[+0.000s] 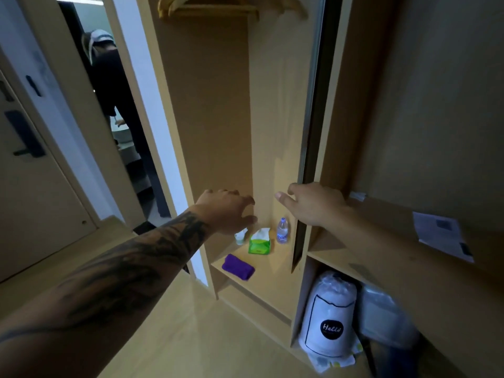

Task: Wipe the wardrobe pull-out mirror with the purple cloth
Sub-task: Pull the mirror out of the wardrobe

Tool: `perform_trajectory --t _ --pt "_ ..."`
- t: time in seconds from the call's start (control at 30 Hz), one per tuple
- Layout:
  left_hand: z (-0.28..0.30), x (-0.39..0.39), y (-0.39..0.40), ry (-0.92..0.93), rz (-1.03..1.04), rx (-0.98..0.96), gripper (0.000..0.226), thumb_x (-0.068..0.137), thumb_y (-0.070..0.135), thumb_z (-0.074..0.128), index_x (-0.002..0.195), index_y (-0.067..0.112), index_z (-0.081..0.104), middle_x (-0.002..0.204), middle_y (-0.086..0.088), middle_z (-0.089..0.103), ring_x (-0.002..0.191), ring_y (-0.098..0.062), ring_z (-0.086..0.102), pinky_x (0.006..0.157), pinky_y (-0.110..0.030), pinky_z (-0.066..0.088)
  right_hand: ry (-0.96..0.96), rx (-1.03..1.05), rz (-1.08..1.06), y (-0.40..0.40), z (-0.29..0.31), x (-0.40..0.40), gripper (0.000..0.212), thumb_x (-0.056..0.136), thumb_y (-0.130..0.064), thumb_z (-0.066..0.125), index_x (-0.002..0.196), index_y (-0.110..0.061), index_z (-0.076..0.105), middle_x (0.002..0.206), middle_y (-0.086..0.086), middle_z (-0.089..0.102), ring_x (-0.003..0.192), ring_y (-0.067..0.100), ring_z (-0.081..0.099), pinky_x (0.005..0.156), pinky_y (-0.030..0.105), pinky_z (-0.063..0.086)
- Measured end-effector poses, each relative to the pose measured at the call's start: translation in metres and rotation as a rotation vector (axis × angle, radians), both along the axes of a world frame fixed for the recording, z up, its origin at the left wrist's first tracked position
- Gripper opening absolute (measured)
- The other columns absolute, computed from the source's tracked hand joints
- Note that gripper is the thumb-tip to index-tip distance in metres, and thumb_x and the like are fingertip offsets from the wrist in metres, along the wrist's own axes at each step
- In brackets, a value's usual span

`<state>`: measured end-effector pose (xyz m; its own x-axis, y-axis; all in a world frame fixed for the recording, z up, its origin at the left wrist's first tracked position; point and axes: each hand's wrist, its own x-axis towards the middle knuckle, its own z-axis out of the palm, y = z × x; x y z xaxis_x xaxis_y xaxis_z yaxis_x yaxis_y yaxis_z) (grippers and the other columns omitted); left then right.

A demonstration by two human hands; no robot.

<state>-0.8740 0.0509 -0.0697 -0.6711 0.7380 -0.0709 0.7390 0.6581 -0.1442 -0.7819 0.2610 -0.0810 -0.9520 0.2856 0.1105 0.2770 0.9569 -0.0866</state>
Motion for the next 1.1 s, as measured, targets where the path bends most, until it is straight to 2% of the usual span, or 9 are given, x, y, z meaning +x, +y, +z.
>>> perform_trajectory --t 0.23,0.3,0.43,0.57,0.7,0.77,0.83,0.97,1.1 --pt "0.026 -0.056 0.042 0.064 -0.072 -0.018 0.059 0.101 0.072 0.035 0.153 0.043 0.039 0.142 0.001 0.061 0.132 -0.025 0.058 0.107 -0.049 0.040 0.257 0.116 -0.062 0.024 0.025 -0.037 0.051 0.106 -0.061 0.032 0.112 -0.020 0.062 0.082 0.000 0.061 0.073 0.020 0.060 0.060 0.032 0.046" --pt "0.032 -0.070 0.059 0.071 -0.103 0.003 0.059 0.101 0.072 0.035 0.153 0.043 0.039 0.142 0.001 0.061 0.132 -0.025 0.058 0.107 -0.050 0.040 0.311 0.122 -0.079 0.031 0.027 -0.041 0.041 0.107 -0.053 0.038 0.110 -0.020 0.061 0.076 -0.001 0.058 0.068 0.018 0.060 0.060 0.034 0.051" --pt "0.031 -0.090 0.089 0.048 -0.147 0.053 0.059 0.101 0.073 0.035 0.152 0.042 0.042 0.143 0.001 0.060 0.132 -0.026 0.058 0.108 -0.050 0.040 0.379 0.105 -0.126 0.039 0.026 -0.047 0.030 0.107 -0.044 0.044 0.116 -0.019 0.059 0.081 0.001 0.061 0.073 0.022 0.066 0.065 0.041 0.059" --pt "0.028 -0.106 0.108 -0.013 -0.185 0.066 0.058 0.100 0.074 0.035 0.147 0.043 0.048 0.138 0.002 0.064 0.127 -0.025 0.060 0.104 -0.048 0.046 0.417 0.087 -0.214 0.041 0.022 -0.057 0.028 0.107 -0.045 0.047 0.117 -0.021 0.058 0.077 -0.005 0.054 0.069 0.017 0.061 0.056 0.031 0.050" --pt "0.039 -0.136 0.128 -0.007 -0.208 0.176 0.058 0.100 0.075 0.036 0.143 0.041 0.053 0.136 0.003 0.066 0.123 -0.024 0.062 0.093 -0.042 0.050 0.504 -0.005 -0.348 0.039 0.019 -0.077 0.031 0.104 -0.048 0.050 0.112 -0.021 0.060 0.078 -0.005 0.059 0.069 0.015 0.064 0.059 0.033 0.058" --pt "0.038 -0.147 0.137 -0.021 -0.257 0.190 0.056 0.099 0.073 0.040 0.143 0.041 0.053 0.134 0.004 0.067 0.120 -0.023 0.063 0.089 -0.040 0.050 0.555 -0.017 -0.405 0.036 0.016 -0.086 0.029 0.103 -0.050 0.053 0.106 -0.022 0.060 0.075 -0.009 0.055 0.065 0.011 0.059 0.051 0.026 0.049" --pt "0.037 -0.157 0.146 -0.105 -0.284 0.231 0.054 0.098 0.072 0.046 0.142 0.042 0.055 0.135 0.004 0.067 0.119 -0.023 0.064 0.093 -0.039 0.053 0.588 -0.030 -0.465 0.033 0.016 -0.094 0.028 0.102 -0.050 0.054 0.104 -0.023 0.060 0.074 -0.012 0.051 0.064 0.010 0.056 0.050 0.024 0.042" --pt "0.038 -0.177 0.155 -0.220 -0.362 0.248 0.050 0.098 0.066 0.054 0.141 0.041 0.057 0.137 0.003 0.067 0.121 -0.024 0.064 0.103 -0.042 0.053 0.594 -0.106 -0.620 0.027 0.020 -0.109 0.023 0.102 -0.044 0.058 0.107 -0.022 0.061 0.082 -0.007 0.055 0.071 0.015 0.056 0.061 0.029 0.050" --pt "0.034 -0.195 0.153 -0.304 -0.464 0.323 0.049 0.099 0.064 0.056 0.140 0.037 0.060 0.135 0.000 0.068 0.119 -0.024 0.065 0.100 -0.040 0.053 0.585 -0.158 -0.735 0.017 0.026 -0.116 0.025 0.102 -0.041 0.055 0.102 -0.017 0.061 0.092 0.004 0.069 0.079 0.026 0.067 0.064 0.034 0.054"
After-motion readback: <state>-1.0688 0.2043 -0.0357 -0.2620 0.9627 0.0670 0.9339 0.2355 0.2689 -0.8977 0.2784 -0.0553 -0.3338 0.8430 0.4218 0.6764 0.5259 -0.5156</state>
